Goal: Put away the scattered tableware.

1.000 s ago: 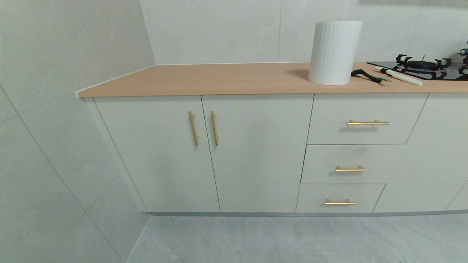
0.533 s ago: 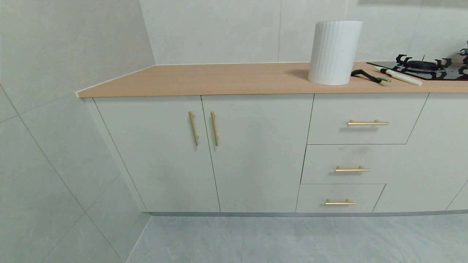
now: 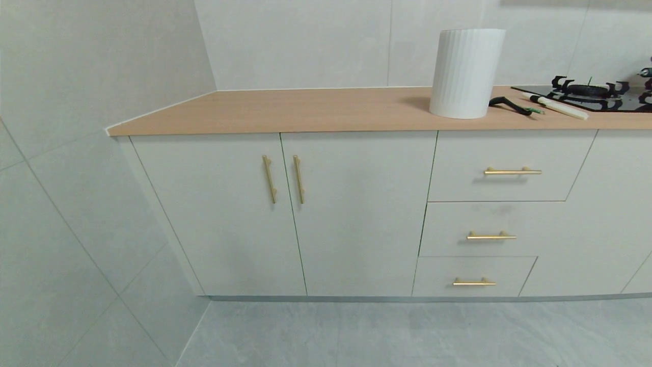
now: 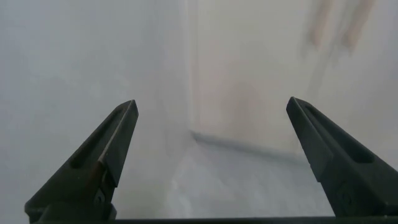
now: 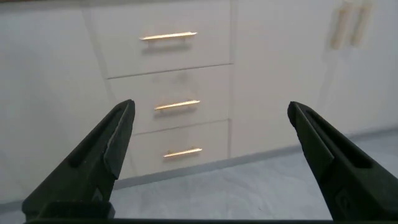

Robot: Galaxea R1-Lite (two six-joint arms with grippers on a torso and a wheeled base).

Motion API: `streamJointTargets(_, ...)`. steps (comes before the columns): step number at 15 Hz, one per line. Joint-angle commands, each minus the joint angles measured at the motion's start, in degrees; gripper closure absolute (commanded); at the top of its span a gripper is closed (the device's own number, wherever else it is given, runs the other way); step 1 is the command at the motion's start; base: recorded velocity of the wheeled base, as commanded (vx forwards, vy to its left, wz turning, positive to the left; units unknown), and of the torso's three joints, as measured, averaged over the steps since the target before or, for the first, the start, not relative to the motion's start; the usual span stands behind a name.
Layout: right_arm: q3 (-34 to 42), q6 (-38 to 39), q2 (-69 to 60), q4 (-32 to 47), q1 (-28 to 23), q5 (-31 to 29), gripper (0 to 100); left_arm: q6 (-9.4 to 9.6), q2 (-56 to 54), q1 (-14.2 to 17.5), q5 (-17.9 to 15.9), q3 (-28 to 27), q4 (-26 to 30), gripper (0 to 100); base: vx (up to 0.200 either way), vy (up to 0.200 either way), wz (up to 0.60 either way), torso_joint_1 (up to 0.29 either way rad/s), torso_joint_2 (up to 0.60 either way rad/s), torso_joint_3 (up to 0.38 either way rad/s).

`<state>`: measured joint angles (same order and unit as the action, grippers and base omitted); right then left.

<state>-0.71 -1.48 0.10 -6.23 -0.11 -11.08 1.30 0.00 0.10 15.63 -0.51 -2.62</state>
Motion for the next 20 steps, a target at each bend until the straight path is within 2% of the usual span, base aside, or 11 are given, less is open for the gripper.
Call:
streamJointTargets(1,0.71,-0.99,-0.01,2.71,0.02,1.94,0,-0.34,0.0,-0.01,-4.47,0.51,0.25,0,0.0,0.0,0.0,0.0,0.0,0.0)
streamJointTargets(2,0.71,-1.78,-0.01,2.54,0.02,2.82,0,-0.86,0.0,-0.01,-7.72,0.51,0.25,0,0.0,0.0,0.0,0.0,0.0,0.0)
streamJointTargets(3,0.71,-2.3,0.08,2.19,0.11,3.61,0,-1.13,0.0,-0.01,-12.38,0.51,2.88,0,0.0,0.0,0.0,0.0,0.0,0.0)
streamJointTargets(11,0.71,-3.36,0.61,4.91,0.46,10.73,0,-1.13,0.0,-0.01,-12.55,0.51,2.53,0,0.0,0.0,0.0,0.0,0.0,0.0)
streamJointTargets(14,0.71,-3.18,0.08,5.0,0.29,11.52,0,-1.92,0.0,-0.01,-12.55,0.51,2.53,0,0.0,0.0,0.0,0.0,0.0,0.0)
streamJointTargets(19,0.71,-2.92,-0.01,5.0,0.29,11.43,0,-1.83,0.0,-0.01,-12.64,0.51,2.53,0,0.0,0.0,0.0,0.0,0.0,0.0)
streamJointTargets(20,0.71,-2.92,-0.01,5.0,0.29,11.43,0,-1.83,0.0,-0.01,-12.64,0.51,2.53,0,0.0,-0.2,0.0,0.007,0.0,0.002)
